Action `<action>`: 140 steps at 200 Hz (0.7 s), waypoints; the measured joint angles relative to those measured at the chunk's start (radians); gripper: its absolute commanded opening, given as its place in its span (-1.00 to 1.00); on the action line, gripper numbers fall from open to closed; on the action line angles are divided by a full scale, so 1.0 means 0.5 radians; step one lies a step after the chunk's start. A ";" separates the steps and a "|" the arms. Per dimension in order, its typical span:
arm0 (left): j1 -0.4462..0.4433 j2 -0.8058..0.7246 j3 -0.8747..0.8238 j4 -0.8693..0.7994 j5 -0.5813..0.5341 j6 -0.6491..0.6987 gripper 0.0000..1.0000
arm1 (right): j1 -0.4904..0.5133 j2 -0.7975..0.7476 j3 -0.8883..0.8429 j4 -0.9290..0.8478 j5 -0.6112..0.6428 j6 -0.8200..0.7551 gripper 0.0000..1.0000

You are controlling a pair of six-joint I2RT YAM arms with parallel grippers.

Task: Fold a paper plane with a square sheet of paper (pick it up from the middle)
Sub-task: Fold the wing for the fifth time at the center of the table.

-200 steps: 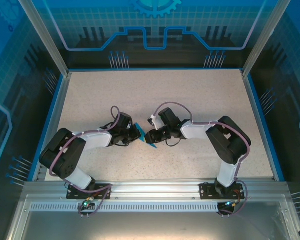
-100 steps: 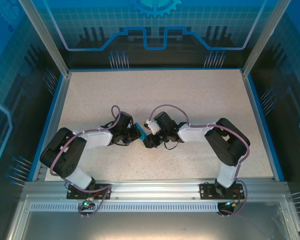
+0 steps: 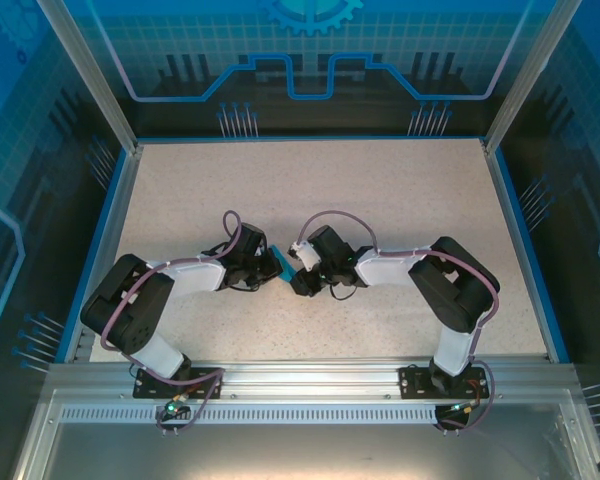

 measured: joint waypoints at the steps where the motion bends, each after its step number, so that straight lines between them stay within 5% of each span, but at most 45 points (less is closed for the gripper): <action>1: 0.000 0.000 0.000 0.000 0.000 0.001 -0.80 | 0.000 0.000 0.000 0.000 0.001 0.000 -0.68; 36: 0.000 -0.001 0.000 0.000 0.000 0.001 -0.77 | -0.009 0.000 -0.002 0.020 -0.028 0.019 -0.88; 140: 0.002 -0.077 -0.005 0.065 0.047 0.010 -0.68 | -0.197 0.127 -0.089 0.327 -0.522 0.418 -0.98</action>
